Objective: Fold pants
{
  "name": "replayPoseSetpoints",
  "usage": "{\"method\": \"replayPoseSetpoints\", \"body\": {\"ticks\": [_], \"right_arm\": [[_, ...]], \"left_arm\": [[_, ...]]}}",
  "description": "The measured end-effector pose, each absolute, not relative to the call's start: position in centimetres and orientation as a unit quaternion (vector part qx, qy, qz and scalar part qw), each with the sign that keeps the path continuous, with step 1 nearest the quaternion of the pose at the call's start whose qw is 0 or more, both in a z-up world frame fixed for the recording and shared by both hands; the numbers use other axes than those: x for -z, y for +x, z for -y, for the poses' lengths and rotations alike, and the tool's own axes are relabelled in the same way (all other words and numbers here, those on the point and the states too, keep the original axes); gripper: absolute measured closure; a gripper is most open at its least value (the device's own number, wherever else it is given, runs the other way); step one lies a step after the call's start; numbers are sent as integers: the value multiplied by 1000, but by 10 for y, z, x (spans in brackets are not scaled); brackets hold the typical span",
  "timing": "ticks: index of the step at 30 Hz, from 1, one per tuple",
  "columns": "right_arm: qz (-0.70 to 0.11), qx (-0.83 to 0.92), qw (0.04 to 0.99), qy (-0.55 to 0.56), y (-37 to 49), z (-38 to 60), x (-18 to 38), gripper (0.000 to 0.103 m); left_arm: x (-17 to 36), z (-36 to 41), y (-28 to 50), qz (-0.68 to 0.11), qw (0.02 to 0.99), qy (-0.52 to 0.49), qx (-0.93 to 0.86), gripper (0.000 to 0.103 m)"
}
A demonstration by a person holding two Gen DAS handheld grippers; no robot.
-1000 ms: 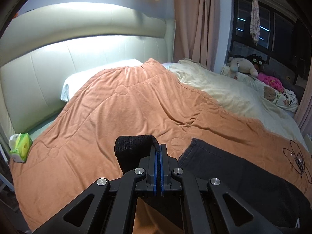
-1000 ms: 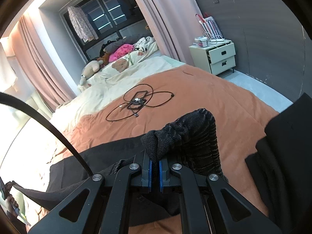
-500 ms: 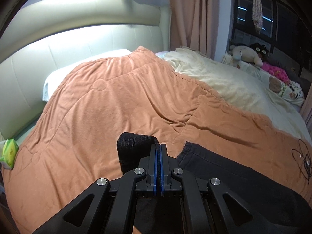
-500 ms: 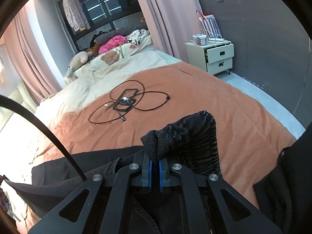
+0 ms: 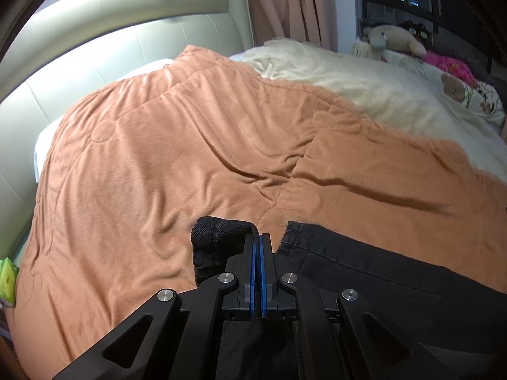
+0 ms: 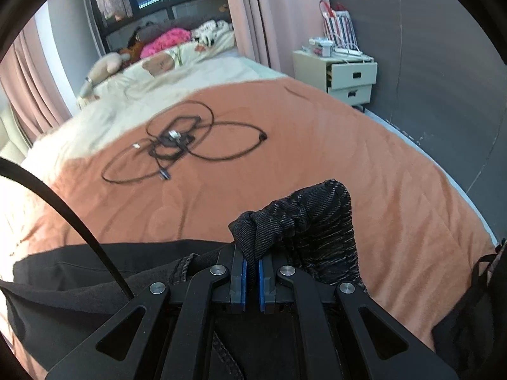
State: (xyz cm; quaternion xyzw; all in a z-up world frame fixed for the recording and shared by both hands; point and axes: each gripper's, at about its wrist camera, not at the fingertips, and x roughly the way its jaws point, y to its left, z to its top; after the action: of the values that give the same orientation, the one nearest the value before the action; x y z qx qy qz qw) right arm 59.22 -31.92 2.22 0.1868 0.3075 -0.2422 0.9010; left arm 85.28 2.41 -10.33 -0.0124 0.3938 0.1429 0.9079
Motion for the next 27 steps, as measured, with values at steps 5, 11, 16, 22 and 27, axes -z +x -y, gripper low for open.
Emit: {"method": "replayPoseSetpoints", "body": {"ticks": [5,11,16,22,27], "right_arm": [[-325,252,893,185,613,326,-11,101],[-324,258,893,179,628,331,-15,101],[-325,268,891,167,651,332,-11,101],[-326,288,885,166,682,338,-1,101],[-340,264,880,202,698,347,10,72]], "left_arm": [[128,-16,877,-407,902,-13,-145,100],[129,-11,900,-405,902,-16,-148,100],[127,-2,920,-397,905,1,-152,100],[135,6,943,-410,899,9,-153,96],[130,-5,931,-387,909,-4,-157,28]]}}
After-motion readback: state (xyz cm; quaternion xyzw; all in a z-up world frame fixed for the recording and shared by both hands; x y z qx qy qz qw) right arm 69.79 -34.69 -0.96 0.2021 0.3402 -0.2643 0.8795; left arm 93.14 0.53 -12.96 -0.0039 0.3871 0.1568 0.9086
